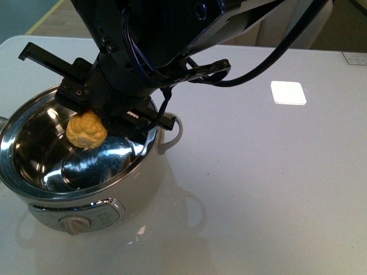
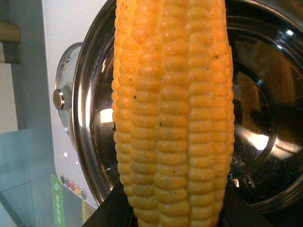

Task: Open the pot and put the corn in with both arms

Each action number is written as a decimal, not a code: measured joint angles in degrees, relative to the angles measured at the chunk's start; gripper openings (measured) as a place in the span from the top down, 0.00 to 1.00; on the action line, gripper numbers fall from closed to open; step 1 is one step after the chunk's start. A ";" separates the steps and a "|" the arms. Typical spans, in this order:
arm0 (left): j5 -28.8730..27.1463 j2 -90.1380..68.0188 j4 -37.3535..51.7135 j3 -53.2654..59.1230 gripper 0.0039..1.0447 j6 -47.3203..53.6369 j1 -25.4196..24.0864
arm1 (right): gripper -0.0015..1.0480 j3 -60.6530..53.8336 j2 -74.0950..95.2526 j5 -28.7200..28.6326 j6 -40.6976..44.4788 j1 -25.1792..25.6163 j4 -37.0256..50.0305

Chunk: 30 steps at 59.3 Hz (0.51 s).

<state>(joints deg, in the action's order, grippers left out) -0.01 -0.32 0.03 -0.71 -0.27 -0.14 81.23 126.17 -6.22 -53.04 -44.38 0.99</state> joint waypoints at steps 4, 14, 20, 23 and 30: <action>0.00 0.00 0.00 0.00 0.06 0.00 0.00 | 0.65 -0.04 0.02 0.00 0.02 -0.13 0.00; 0.00 0.00 0.00 0.00 0.06 0.00 0.00 | 0.38 -1.11 0.02 0.20 -0.07 -0.28 0.50; 0.00 0.00 0.00 -0.02 0.06 0.00 0.00 | 0.18 -2.93 0.00 0.39 -0.39 -0.17 1.25; 0.00 0.00 0.00 0.00 0.06 0.00 0.00 | 0.09 -4.09 -0.24 0.35 -1.05 0.02 1.90; 0.00 0.00 0.00 0.00 0.06 -0.02 0.00 | 0.09 -6.86 -2.62 0.20 -2.05 0.83 3.78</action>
<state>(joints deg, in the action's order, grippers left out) -0.01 -0.32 0.03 -0.71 -0.30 -0.14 74.37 123.55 -6.02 -55.09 -43.55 4.78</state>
